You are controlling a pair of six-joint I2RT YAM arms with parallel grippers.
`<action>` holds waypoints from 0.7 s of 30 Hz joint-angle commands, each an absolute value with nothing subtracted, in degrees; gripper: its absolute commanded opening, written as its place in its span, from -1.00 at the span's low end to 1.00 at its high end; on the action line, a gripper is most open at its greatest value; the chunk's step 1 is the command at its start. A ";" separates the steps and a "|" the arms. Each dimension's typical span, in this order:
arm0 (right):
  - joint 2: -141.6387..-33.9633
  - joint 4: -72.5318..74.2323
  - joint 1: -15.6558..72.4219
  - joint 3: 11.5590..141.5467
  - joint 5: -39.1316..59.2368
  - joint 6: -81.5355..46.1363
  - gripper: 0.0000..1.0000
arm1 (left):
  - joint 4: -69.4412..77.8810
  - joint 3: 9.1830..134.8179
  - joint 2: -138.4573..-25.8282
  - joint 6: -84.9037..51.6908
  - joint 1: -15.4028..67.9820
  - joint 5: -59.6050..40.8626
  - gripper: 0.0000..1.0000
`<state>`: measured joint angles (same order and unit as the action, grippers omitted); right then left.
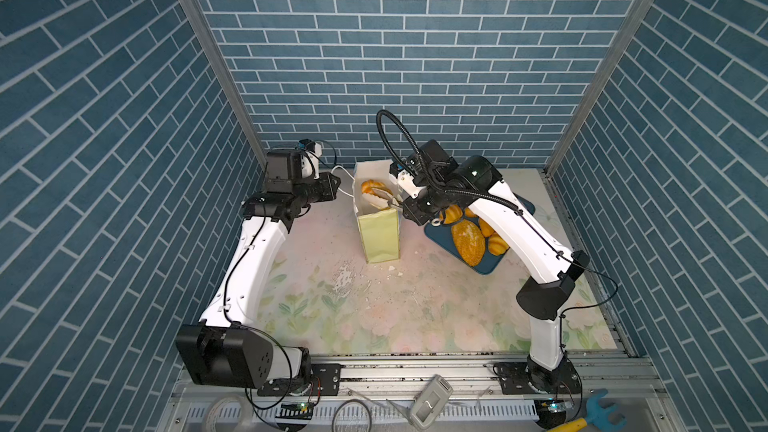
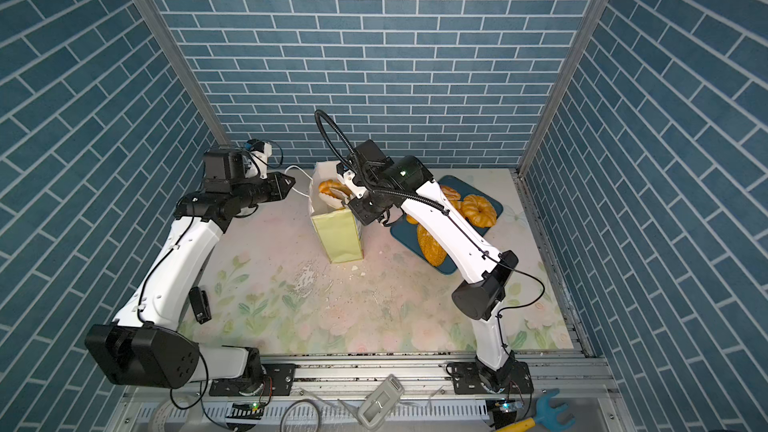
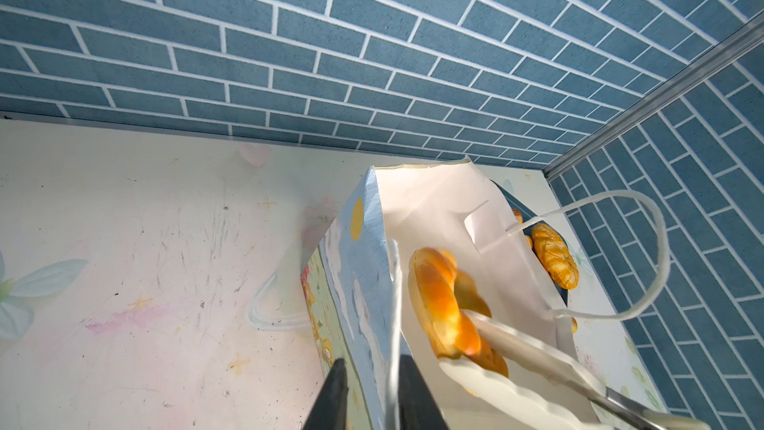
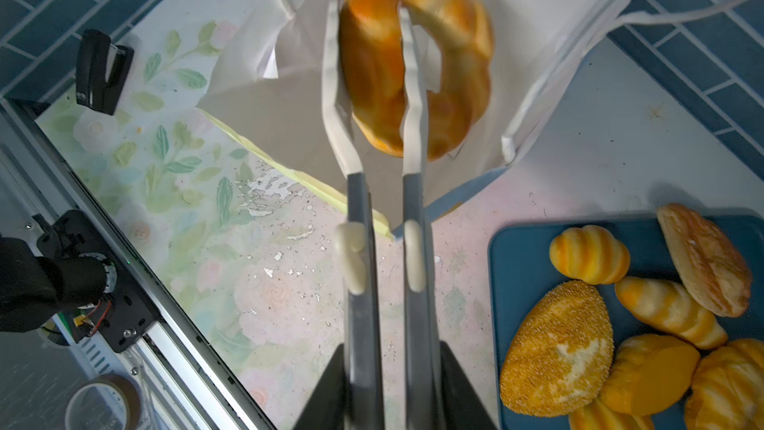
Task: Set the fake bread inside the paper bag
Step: 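Lower the doughnut into the bag and open the tongs to release it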
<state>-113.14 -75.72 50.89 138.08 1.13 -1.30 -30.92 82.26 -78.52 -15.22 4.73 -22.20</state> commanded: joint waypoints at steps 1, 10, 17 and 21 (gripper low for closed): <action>-111.82 -75.50 51.52 141.73 -0.61 1.47 -0.28 | -29.95 81.51 -78.58 -15.82 4.48 -22.89 -0.54; -109.07 -74.26 51.67 142.37 -2.03 2.46 -0.18 | -29.60 81.15 -78.44 -16.61 4.48 -23.01 -0.59; -102.84 -71.72 51.45 141.20 -7.45 2.71 -0.18 | -29.17 80.40 -77.03 -17.23 4.48 -23.18 -0.59; -98.31 -70.29 50.10 137.75 -11.02 1.56 -0.19 | -29.31 79.63 -76.15 -17.25 4.48 -22.97 -0.59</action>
